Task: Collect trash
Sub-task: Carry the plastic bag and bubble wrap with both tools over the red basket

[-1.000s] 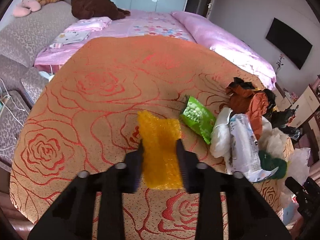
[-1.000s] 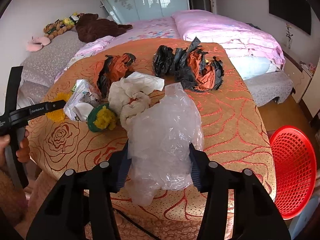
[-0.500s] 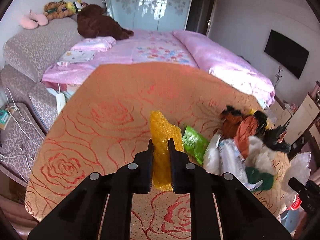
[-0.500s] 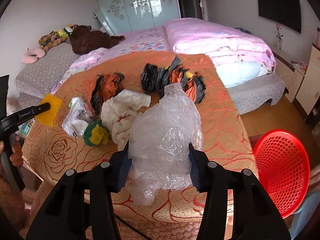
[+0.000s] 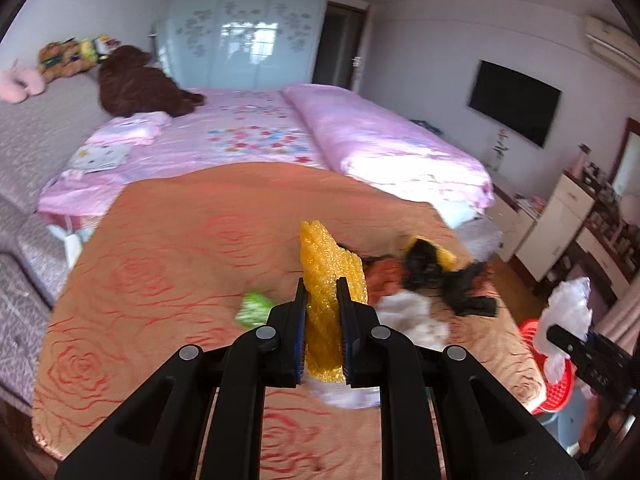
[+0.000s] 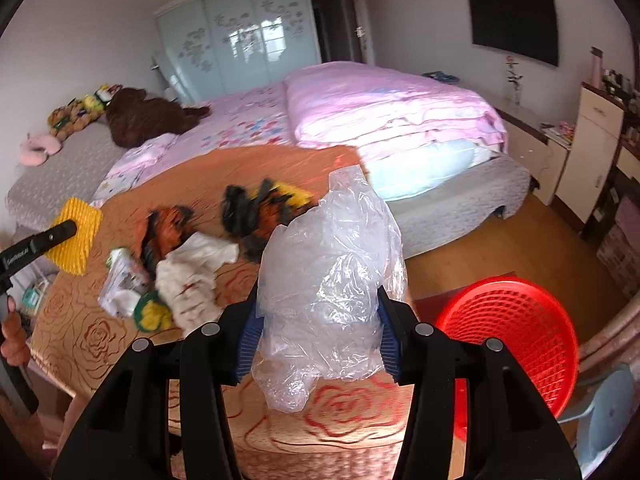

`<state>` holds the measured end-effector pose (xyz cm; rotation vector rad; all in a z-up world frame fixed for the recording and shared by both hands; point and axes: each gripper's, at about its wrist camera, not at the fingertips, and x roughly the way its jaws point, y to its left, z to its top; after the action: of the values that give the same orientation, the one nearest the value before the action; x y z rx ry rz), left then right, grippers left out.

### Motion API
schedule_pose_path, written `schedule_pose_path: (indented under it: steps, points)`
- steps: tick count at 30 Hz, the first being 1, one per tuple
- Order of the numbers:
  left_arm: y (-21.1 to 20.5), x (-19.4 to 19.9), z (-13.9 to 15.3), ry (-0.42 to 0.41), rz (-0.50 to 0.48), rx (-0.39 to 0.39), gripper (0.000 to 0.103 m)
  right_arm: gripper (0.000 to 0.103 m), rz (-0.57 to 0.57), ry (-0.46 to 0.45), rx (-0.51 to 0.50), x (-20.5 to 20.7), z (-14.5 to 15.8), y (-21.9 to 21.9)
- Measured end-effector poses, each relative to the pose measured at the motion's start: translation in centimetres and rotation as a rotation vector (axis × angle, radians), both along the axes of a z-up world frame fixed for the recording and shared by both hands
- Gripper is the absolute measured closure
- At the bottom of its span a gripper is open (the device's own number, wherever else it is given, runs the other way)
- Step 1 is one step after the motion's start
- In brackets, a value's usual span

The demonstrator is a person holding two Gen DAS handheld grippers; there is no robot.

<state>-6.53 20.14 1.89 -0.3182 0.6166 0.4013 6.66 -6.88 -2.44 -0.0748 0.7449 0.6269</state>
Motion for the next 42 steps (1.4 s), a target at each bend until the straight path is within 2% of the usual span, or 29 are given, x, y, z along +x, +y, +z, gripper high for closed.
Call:
schedule_pose_path:
  steps: [8,15,22,27,36,42]
  points:
    - [-5.3,4.1,-0.4,0.0,-0.192,-0.002,0.09,0.055,-0.109,-0.034,0.001,1.5,1.2,-4.0]
    - [-11.8,8.0,-1.0,0.017,-0.368,0.056,0.09,0.055,-0.22,-0.063,-0.022,1.9,1.2,-8.0]
    - [-18.2,11.3,-2.4,0.049,-0.535,0.101,0.09,0.055,-0.325,-0.034,-0.027,2.7,0.3,-11.6]
    - [-21.3,13.6,-3.2,0.077,-0.62,0.101,0.09,0.054,-0.372,-0.005,-0.033,3.4,-0.7,-13.0]
    - [-24.7,17.4,-5.4,0.143,-0.727,0.034,0.09,0.053,-0.444,0.077,-0.031,4.8,-3.6,-15.5]
    - [-27.2,18.6,-7.4,0.199,-0.798,0.047,0.089,0.051,-0.475,0.124,-0.024,5.6,-4.9,-16.6]
